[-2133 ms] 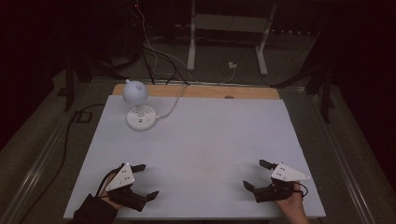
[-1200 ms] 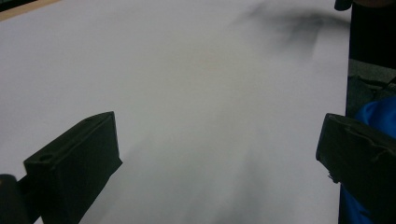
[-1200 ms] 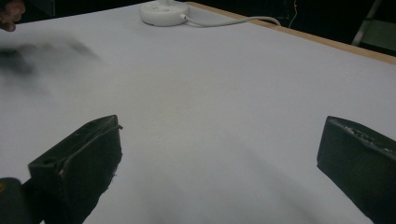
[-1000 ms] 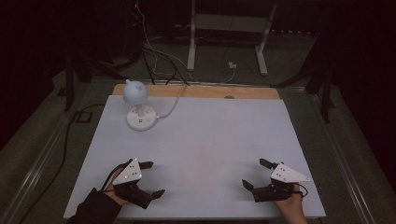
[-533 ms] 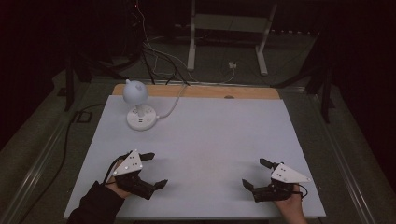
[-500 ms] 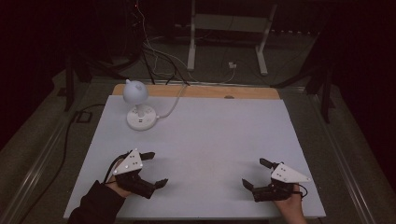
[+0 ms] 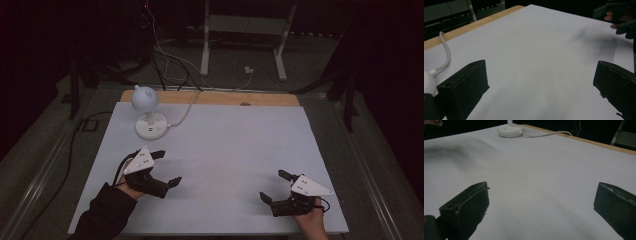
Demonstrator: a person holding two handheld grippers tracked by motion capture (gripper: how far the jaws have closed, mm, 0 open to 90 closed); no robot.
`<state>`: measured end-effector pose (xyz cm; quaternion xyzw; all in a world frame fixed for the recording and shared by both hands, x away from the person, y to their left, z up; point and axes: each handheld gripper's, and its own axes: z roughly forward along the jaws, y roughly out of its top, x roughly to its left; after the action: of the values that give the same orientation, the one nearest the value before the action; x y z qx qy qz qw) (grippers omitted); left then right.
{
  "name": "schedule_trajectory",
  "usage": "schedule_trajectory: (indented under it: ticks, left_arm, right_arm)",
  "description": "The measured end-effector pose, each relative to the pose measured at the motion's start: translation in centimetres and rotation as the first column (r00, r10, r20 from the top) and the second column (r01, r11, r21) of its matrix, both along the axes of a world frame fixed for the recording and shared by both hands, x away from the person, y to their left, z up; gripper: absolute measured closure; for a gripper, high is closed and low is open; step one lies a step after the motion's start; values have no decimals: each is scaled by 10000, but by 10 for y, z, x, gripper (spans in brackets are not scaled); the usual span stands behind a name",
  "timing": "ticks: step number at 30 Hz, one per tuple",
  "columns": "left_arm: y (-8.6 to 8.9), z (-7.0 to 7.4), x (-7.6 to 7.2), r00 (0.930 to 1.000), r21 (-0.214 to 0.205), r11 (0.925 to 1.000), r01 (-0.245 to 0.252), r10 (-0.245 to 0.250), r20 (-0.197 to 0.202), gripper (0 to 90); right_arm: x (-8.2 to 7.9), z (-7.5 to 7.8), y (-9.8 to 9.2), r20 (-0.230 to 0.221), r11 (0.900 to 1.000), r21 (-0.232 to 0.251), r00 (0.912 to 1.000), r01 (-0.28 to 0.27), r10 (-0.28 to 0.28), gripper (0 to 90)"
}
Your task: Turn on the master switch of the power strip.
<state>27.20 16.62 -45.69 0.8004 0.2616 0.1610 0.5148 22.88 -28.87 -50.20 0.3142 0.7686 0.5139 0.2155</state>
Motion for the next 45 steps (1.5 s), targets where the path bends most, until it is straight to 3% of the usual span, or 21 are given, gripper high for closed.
schedule_trajectory:
  ticks: [4,9,16,25,37,45]
  left_arm:
    - [1,4,6,9997,91,9997,-239,238,86,1]
    - [3,4,15,9995,-83,9994,-325,325,-51,1]
    - [8,3,28,9959,-266,9955,-904,902,-85,1]
    - [9,1,43,9909,33,9910,-1339,1339,-92,1]
    - [8,-5,61,9879,-52,9890,-1478,1474,-473,1]
    - [7,-12,76,9800,130,9810,-1934,1938,-457,1]
  right_arm:
    - [0,0,0,-13,10000,20,10000,-27,27,0]
    - [0,0,0,-34,10000,37,10000,-53,53,0]
    - [-1,0,1,-63,9999,36,9999,-119,119,0]
    - [-1,0,0,-95,9998,142,9998,-146,147,0]
    - [-1,0,0,-86,9997,207,9998,-163,165,0]
    - [-1,1,0,-117,9995,245,9997,-190,193,0]
